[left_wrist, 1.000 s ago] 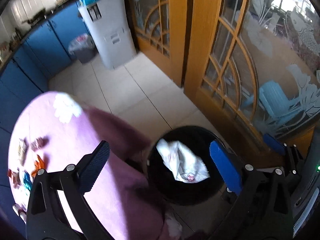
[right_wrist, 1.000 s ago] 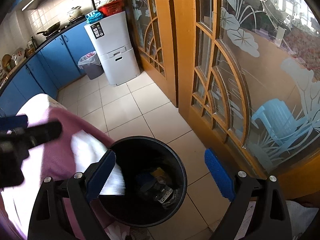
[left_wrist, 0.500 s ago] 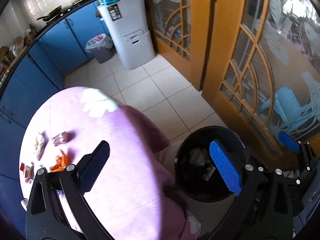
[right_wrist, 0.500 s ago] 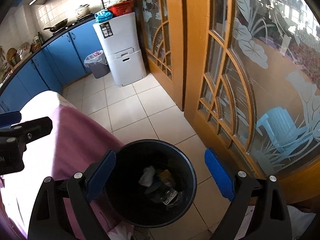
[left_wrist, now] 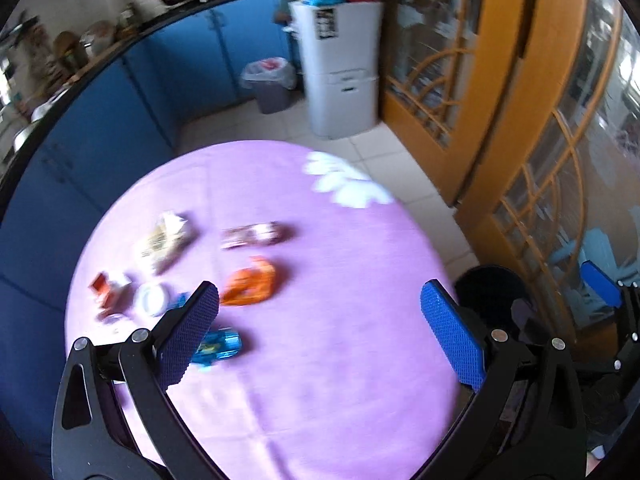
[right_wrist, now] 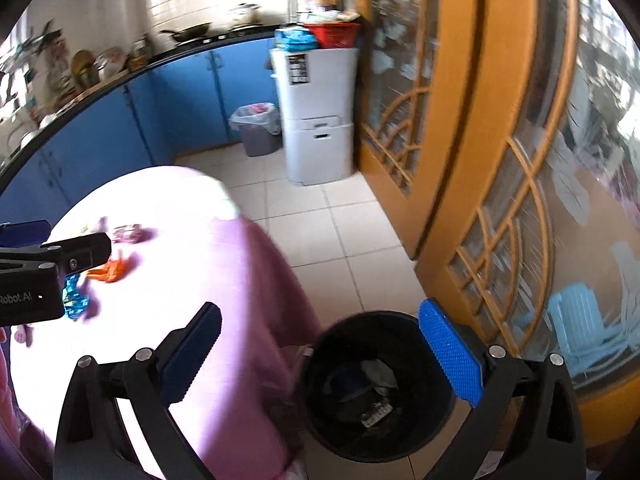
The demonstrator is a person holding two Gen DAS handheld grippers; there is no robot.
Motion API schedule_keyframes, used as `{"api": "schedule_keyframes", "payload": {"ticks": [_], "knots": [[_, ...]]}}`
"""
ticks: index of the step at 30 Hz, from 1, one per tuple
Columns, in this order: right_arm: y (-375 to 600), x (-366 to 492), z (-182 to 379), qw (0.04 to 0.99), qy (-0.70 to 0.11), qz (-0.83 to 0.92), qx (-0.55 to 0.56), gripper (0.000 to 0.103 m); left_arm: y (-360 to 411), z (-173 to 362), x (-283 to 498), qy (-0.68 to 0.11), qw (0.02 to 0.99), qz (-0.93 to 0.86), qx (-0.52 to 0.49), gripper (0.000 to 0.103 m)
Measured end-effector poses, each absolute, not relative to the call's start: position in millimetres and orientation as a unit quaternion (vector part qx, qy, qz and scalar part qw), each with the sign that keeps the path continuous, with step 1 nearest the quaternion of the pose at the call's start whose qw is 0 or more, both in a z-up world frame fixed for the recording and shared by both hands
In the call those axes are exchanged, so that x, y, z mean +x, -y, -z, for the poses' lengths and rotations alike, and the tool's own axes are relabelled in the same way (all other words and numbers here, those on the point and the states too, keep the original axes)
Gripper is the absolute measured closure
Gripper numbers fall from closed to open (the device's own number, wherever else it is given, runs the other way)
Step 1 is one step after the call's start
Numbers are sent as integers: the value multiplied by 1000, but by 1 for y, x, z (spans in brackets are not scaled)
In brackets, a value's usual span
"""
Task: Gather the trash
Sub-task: 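Grasp the brown medicine bottle with the left tool while the right tool grasps the blue foil wrapper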
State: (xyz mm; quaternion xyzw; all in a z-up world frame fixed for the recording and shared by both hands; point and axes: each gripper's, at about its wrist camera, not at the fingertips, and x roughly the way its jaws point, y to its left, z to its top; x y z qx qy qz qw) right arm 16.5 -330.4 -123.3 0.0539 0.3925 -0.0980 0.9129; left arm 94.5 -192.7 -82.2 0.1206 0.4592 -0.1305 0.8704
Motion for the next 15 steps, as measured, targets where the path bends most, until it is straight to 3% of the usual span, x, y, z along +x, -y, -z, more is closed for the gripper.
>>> {"api": "schedule_keyframes", "payload": {"ticks": [15], "knots": [[171,60,124,908,-417,-35,-20,7,11,96,84,-477,877,-3,66,4]]}}
